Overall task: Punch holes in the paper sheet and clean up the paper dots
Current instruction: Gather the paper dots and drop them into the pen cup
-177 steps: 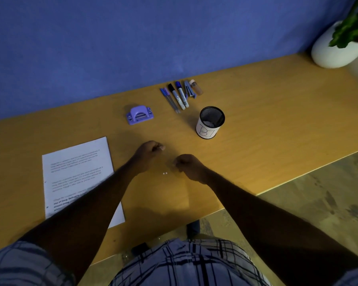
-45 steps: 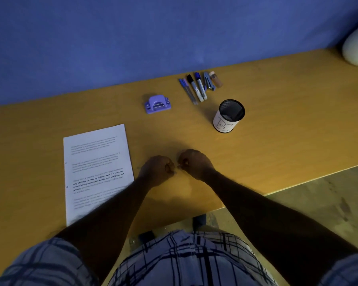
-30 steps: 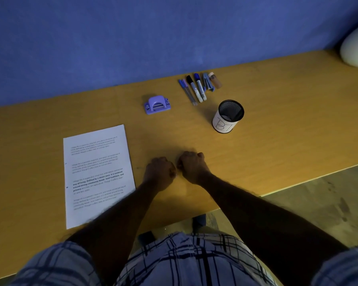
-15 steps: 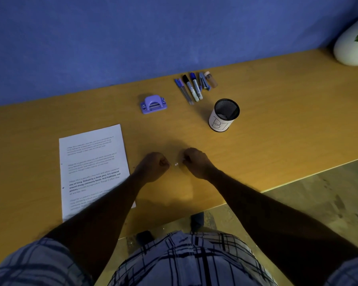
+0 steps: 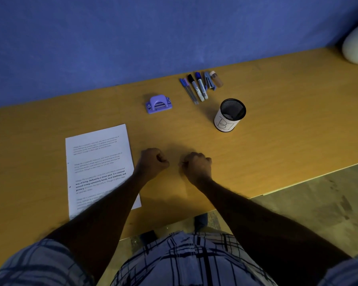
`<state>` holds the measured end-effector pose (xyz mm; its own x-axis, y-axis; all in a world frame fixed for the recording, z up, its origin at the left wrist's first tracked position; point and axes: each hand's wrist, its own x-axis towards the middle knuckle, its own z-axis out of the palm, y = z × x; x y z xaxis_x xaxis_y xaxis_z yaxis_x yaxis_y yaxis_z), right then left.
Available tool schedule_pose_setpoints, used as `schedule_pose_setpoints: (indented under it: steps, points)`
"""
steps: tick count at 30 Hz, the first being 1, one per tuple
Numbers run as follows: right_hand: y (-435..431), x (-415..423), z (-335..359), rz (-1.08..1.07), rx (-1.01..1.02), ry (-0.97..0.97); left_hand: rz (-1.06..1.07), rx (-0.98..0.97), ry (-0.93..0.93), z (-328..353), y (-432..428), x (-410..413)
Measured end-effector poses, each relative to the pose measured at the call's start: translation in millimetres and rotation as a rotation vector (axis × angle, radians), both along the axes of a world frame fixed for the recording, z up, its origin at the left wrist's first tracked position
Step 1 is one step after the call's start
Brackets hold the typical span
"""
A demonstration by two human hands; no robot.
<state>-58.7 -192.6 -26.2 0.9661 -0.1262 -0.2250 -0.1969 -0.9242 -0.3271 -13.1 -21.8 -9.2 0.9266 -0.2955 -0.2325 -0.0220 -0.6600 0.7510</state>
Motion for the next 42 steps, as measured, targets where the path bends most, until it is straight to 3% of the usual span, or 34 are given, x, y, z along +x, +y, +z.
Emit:
schedule_pose_setpoints:
  steps: [7,11,14,16,20,24,27,31,35,42]
  points:
    - [4,15,9,0.115,-0.111,0.171,0.067,-0.002,0.035,-3,6,1]
    - [0,12,7,0.207,-0.172,0.148,0.064,-0.003,0.038,-4,6,3]
    - [-10,11,5,0.146,-0.138,0.135,0.067,-0.008,-0.007,-4,5,4]
    - [-22,14,4,0.01,-0.02,0.137,0.071,-0.009,-0.018,-4,4,6]
    - [-51,21,5,-0.283,0.436,0.153,0.072,-0.011,-0.021,-9,-2,9]
    - [-64,21,22,-0.347,0.755,0.043,0.025,-0.01,-0.016,-13,-13,11]
    - [-65,19,33,-0.414,0.983,0.069,-0.019,0.001,-0.021,-16,-24,14]
    - [-72,24,44,-0.504,1.108,-0.053,-0.007,-0.015,-0.072,-9,-38,19]
    - [-99,50,68,-0.519,1.001,-0.309,0.037,-0.13,-0.159,17,-68,39]
    - [-159,94,94,-0.383,0.4,-0.458,-0.124,-0.194,-0.314,77,-151,94]
